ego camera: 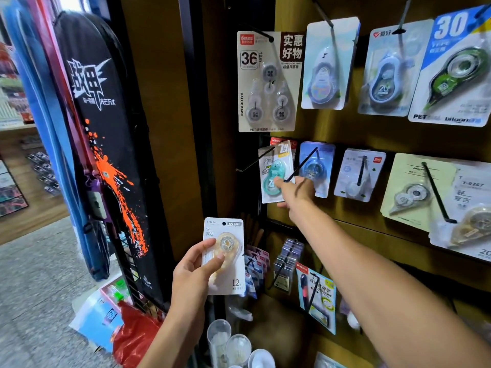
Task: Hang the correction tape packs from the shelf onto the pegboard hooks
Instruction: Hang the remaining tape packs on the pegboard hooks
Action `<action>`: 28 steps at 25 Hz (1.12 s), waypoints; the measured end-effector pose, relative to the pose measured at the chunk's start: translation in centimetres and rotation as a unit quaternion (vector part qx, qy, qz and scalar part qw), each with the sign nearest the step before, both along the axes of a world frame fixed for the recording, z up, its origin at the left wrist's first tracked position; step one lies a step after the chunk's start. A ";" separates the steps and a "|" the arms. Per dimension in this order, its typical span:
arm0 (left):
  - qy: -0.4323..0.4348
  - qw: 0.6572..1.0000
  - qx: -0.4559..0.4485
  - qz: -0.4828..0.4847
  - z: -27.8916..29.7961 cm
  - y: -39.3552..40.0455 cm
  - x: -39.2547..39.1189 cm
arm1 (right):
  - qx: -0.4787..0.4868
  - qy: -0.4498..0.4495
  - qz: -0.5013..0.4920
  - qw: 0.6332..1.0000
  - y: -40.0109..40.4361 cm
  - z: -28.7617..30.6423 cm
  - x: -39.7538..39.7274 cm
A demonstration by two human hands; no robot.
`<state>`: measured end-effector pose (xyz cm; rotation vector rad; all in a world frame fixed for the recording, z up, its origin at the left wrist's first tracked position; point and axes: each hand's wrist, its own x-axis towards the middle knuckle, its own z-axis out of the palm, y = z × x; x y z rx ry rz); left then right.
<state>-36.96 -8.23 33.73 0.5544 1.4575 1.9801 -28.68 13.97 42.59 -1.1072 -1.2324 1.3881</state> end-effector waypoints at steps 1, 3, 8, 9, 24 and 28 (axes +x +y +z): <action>0.006 1.000 -0.001 -0.002 -0.1 0.5 -0.2 | -0.024 0.016 0.001 1.000 1.5 -0.1 -0.6; 0.013 1.000 -0.001 -0.005 -0.2 1.2 -0.4 | -0.050 0.065 0.019 0.996 4.0 -0.4 -1.5; 0.018 1.000 0.006 -0.009 -1.3 2.6 -0.4 | -0.158 0.080 0.070 0.982 4.2 -2.2 -1.5; 0.011 1.000 0.009 -0.006 -1.4 2.7 -0.2 | -0.174 0.045 0.092 0.979 2.8 -2.9 -0.9; 0.008 0.993 0.063 -0.096 1.8 0.3 12.6 | 0.027 -0.003 0.250 0.968 -13.8 -4.3 15.6; 0.051 0.989 0.072 -0.120 1.3 1.8 16.3 | 0.054 0.018 0.161 0.985 -13.7 -3.1 21.3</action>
